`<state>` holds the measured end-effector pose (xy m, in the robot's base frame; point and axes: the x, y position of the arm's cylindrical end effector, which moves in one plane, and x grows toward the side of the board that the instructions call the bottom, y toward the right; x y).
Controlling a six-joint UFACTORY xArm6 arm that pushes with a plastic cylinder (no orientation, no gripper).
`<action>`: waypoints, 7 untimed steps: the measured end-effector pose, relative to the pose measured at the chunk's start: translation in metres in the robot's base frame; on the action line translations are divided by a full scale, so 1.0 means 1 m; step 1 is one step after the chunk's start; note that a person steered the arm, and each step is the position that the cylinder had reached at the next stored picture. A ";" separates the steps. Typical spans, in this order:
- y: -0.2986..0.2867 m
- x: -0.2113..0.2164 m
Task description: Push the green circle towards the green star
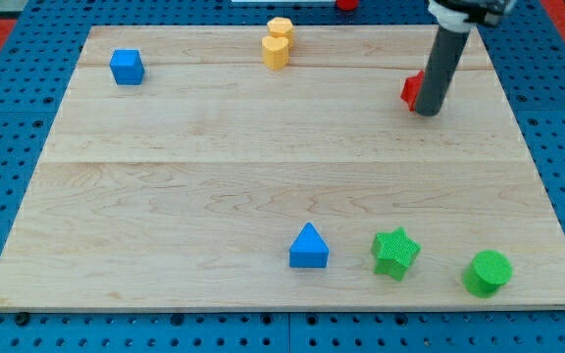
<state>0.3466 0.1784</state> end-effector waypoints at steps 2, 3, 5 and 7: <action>0.004 -0.103; 0.004 -0.107; 0.006 -0.088; 0.002 -0.017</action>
<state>0.3298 0.1807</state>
